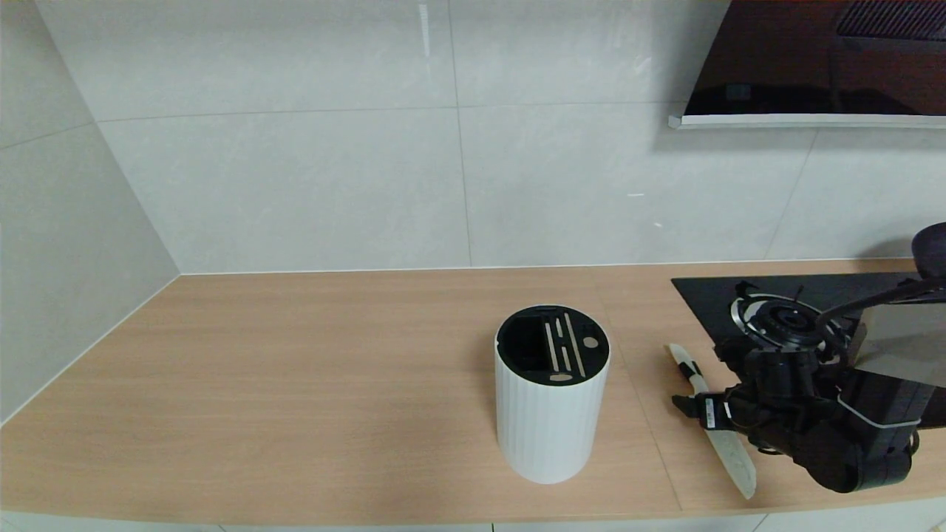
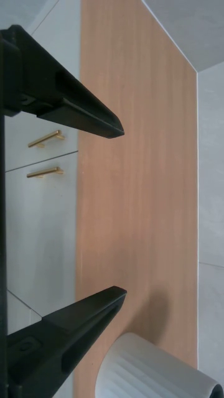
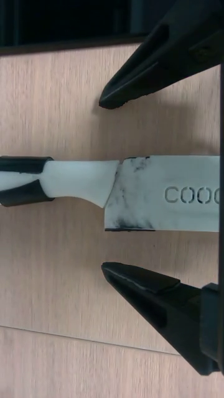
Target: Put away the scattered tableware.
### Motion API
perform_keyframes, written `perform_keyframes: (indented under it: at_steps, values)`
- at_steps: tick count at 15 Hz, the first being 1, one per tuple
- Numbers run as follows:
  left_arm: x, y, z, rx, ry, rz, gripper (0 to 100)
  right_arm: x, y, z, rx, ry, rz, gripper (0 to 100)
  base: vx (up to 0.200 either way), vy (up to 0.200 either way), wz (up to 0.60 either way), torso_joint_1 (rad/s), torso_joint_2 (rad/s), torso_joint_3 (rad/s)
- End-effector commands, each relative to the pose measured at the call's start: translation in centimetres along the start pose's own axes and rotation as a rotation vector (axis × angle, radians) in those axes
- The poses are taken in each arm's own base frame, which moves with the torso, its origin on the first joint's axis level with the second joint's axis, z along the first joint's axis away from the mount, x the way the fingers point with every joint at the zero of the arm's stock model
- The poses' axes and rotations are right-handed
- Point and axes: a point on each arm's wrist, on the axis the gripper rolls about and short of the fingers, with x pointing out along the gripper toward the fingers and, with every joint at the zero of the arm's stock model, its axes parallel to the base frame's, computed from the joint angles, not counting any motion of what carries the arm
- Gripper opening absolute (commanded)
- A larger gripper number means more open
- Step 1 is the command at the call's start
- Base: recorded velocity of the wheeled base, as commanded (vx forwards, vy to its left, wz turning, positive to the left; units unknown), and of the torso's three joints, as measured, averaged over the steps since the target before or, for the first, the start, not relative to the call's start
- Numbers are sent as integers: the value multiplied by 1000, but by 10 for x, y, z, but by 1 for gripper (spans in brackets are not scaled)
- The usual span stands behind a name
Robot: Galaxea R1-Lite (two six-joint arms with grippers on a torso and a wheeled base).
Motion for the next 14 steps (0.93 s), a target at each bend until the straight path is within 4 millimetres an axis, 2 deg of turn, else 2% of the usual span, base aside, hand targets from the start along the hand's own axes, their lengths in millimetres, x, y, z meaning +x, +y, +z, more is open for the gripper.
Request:
perform_keyframes:
  at_steps: [1,2,3,14]
  values:
    - [0,0,0,1,0,1,100,0,0,-2,0,10,0,100,0,0,0,0,0,0]
    - [0,0,0,-1,0,1,100,0,0,-3,0,13,0,100,0,0,0,0,0,0]
    - [0,0,0,-1,0,1,100,0,0,-3,0,13,0,0,0,0,0,0,0,0]
    - [0,0,0,1,0,1,100,-4,0,-4,-7,20,-2,0,0,0,0,0,0,0]
